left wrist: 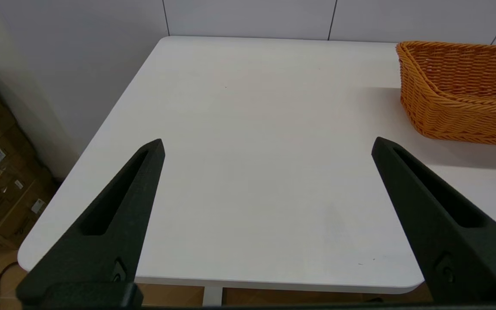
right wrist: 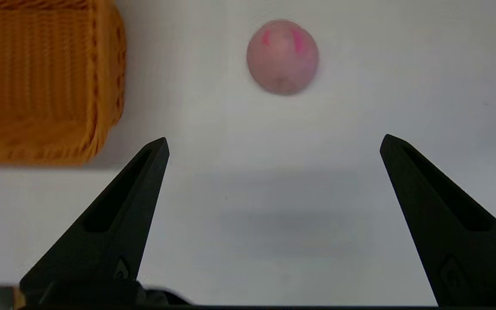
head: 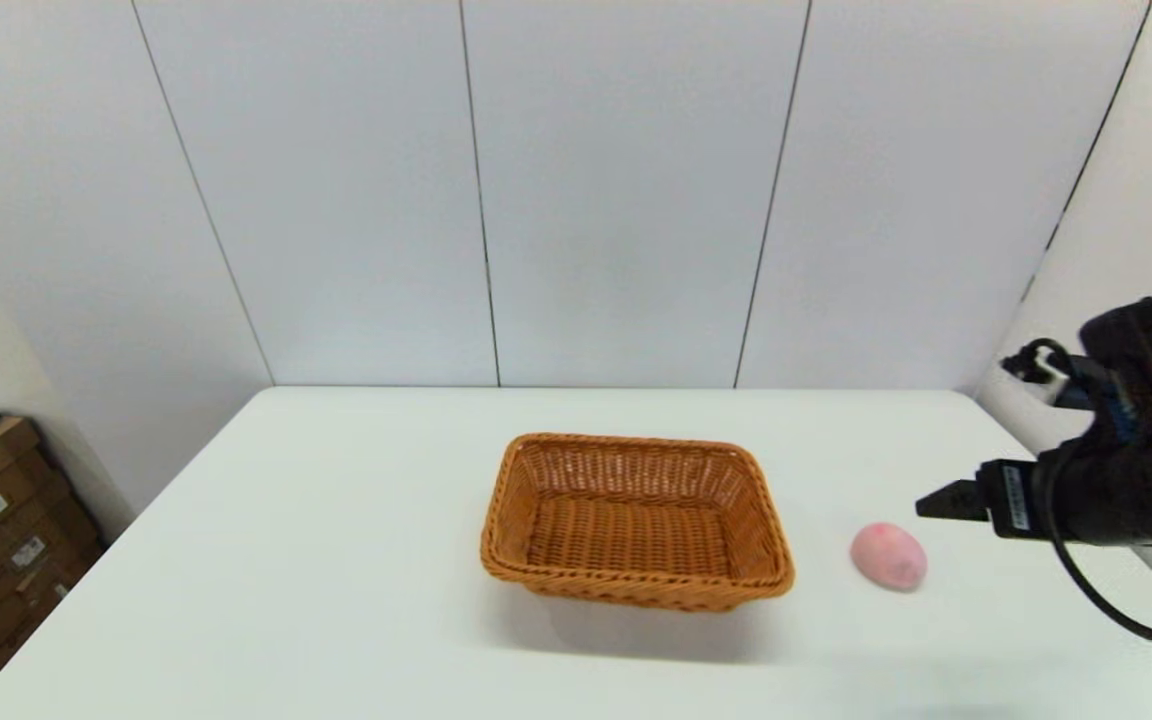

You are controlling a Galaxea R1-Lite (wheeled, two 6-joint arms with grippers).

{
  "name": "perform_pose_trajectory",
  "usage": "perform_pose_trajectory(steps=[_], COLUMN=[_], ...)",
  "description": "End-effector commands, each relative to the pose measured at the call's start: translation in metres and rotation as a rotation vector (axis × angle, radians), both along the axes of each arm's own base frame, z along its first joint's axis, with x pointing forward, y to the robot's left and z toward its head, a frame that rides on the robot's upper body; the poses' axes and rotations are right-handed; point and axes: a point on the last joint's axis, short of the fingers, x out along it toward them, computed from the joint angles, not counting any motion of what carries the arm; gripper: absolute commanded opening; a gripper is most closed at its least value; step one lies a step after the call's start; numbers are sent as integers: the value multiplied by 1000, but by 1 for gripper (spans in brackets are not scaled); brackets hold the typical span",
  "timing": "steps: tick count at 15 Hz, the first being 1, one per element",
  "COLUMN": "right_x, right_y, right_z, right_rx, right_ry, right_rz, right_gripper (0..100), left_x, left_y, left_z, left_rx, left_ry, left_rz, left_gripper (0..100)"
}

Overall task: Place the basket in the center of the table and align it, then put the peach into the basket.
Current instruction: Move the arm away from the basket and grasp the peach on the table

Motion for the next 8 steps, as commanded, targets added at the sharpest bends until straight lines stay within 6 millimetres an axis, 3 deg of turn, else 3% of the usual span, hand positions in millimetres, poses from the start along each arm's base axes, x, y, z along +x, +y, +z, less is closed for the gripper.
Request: perform_pose_trajectory(steps=[1, 8], right_x=[57, 85], right_y=[3, -4], right_z=[-58, -109], right_rx=[-6, -21], right_ry=[120, 168], right_rz=[-14, -55], right_gripper=[100, 100], left_x=[0, 0], left_y=[0, 0], left_z=[0, 0], left_rx=[-2, -7], left_ry=[4, 3], left_rz=[1, 11], left_gripper=[100, 100])
